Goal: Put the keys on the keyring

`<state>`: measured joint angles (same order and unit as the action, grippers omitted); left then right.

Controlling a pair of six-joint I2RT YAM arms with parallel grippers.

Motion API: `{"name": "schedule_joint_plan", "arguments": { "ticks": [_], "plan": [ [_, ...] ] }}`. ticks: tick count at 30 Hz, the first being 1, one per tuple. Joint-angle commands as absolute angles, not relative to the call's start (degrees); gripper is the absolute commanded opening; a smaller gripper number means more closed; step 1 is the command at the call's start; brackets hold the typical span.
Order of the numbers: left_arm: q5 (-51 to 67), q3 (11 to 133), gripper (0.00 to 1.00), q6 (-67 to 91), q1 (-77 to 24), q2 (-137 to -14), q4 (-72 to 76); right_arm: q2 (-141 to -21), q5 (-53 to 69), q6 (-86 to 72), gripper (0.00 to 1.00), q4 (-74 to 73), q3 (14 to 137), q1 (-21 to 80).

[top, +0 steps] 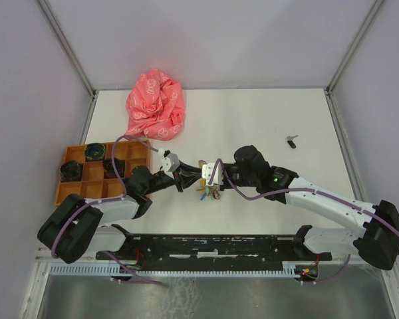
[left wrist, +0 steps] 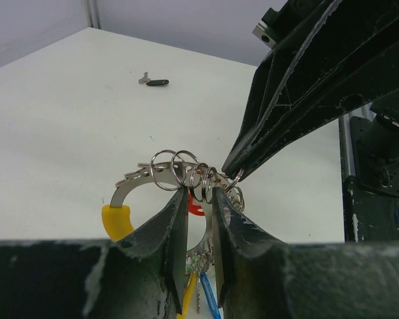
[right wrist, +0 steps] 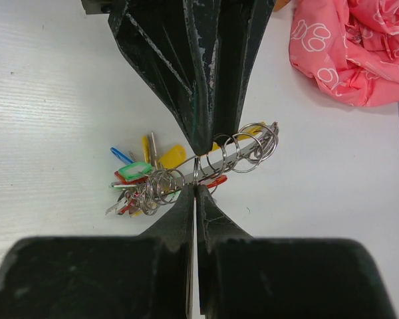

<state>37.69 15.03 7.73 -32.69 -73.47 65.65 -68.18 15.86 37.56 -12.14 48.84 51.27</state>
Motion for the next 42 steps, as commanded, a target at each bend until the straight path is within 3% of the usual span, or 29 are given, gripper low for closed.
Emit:
{"name": "schedule_joint_plan", "arguments": {
  "ticks": [1,13,18,22,24,31,38,42],
  "plan": [
    [39.48,17.46,0.26,11.04,-32.4,-73.65,70.63,-66.29,16.77,38.11,0.01,-8.83,49.21,51.14],
    [39.81,18.93,0.21,11.16,-32.35,-74.35,67.91,-66.23,16.96,38.14,0.01,-9.22,49.31,51.15],
    [39.97,19.31,0.14,10.7,-32.39,-74.07,65.95,-65.99,16.88,38.22,0.01,-9.38,49.28,51.16],
    [40.82,19.38,0.03,10.28,-32.34,-73.43,65.7,-65.79,16.87,38.15,0.01,-9.48,49.22,51.15],
    [41.31,19.63,0.03,9.3,-32.34,-72.59,64.98,-65.6,16.96,37.68,0.01,-9.62,49.13,51.15],
    [41.86,20.12,0.03,-0.1,-32.35,-69.64,59.41,-64.33,17.56,30.73,0.28,-10.4,49.31,51.15],
    [43.52,20.13,0.03,-6.89,-32.44,-69.18,58.26,-61.27,11.63,19.88,0.42,-8.24,46.44,50.71],
    [44.77,19.74,0.03,-9.99,-32.43,-69.0,58.36,-61.66,14.63,17.69,0.41,-6.84,46.23,48.93]
  ]
}}
